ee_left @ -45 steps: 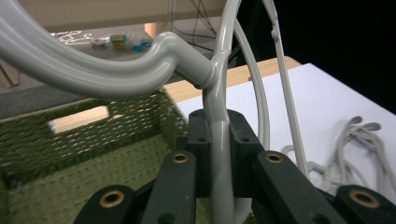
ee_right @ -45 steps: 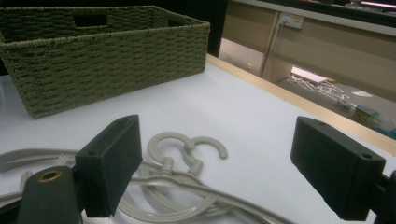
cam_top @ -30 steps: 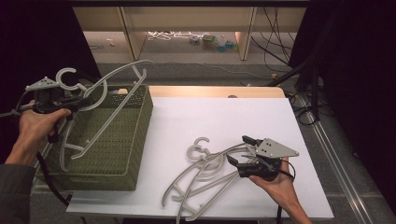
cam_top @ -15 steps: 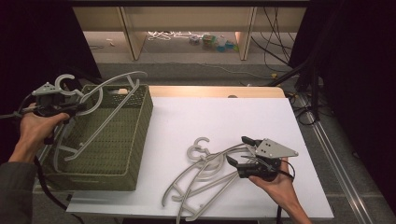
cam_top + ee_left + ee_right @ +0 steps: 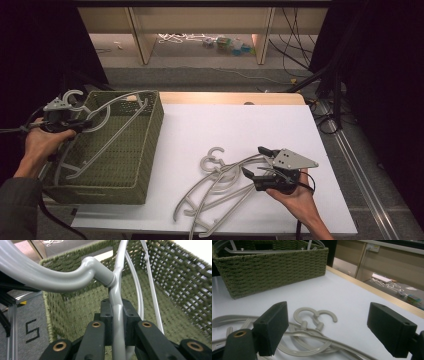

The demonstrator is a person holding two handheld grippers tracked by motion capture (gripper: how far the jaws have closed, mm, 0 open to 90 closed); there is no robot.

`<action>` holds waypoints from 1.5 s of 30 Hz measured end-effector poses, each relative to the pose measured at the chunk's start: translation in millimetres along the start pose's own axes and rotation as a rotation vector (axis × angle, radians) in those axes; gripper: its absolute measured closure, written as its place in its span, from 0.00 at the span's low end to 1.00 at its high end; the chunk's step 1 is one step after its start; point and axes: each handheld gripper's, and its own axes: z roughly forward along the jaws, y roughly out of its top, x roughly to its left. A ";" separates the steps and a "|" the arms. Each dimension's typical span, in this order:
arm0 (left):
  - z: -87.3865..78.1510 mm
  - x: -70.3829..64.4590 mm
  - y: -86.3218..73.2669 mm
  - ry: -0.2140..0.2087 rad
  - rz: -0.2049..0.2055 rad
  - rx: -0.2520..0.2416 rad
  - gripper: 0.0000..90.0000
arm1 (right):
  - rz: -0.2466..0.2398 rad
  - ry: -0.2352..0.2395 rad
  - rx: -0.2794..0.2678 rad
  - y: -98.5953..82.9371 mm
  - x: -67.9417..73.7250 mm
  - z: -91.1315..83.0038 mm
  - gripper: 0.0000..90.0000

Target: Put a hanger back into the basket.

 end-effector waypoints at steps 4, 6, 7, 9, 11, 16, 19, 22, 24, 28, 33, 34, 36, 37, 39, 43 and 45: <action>3.0 0.3 -3.4 -0.006 -0.010 0.015 0.91 | 0.000 -0.004 -0.006 -0.4 -0.2 0.2 0.20; 8.2 -2.2 -3.9 -0.006 -0.030 -0.007 0.91 | 0.002 -0.001 -0.002 -0.3 -0.4 0.4 0.20; 8.9 -0.9 -3.9 -0.010 0.003 0.022 0.91 | 0.002 -0.001 0.000 -0.5 -0.2 0.6 0.20; 14.3 -1.9 -4.5 -0.007 0.005 0.023 0.91 | -0.006 0.000 0.000 -0.9 -0.2 0.9 0.20; 17.8 -4.4 -5.3 -0.007 -0.006 0.052 0.91 | -0.003 0.001 0.000 -0.7 0.0 1.0 0.20; 33.1 -9.5 -9.1 -0.011 0.025 0.078 0.90 | -0.002 0.006 0.009 -0.9 -0.7 0.5 0.20; 43.6 -11.8 -14.7 0.003 -0.001 0.078 0.90 | -0.006 0.007 0.009 -1.2 -0.6 0.5 0.20; 49.0 -10.5 -18.7 0.000 0.004 0.106 0.90 | -0.004 0.007 0.008 -1.1 -1.1 0.2 0.20; 49.3 -8.2 -19.7 -0.006 0.020 0.135 0.90 | 0.000 0.000 -0.002 -1.7 -0.8 1.3 0.20; 45.6 -4.9 -19.5 0.012 0.021 0.139 0.82 | -0.001 0.001 0.000 -1.6 -0.7 1.3 0.20; 23.8 -0.8 -15.4 0.032 -0.057 0.127 0.57 | -0.003 0.002 0.002 -1.3 -1.3 0.7 0.20; 18.2 0.0 -14.4 0.044 -0.070 0.117 0.54 | -0.002 0.003 0.008 -1.2 -1.3 0.2 0.20; 7.2 -1.2 -12.7 0.078 -0.155 0.080 0.47 | -0.001 0.002 0.008 -1.0 -1.2 0.4 0.20; 1.0 -2.0 -11.4 0.084 -0.188 0.059 0.44 | 0.000 0.002 0.009 -1.0 -0.9 0.6 0.20; -12.6 -3.3 -8.0 0.085 -0.234 -0.008 0.42 | -0.004 0.002 0.006 -1.2 -0.4 1.2 0.20; -37.6 -10.2 -0.5 0.074 -0.309 -0.104 0.39 | -0.001 -0.002 0.005 -1.6 -0.6 1.7 0.20; -47.1 -17.2 3.8 0.061 -0.315 -0.139 0.38 | 0.001 -0.007 -0.003 -2.1 -0.1 2.4 0.20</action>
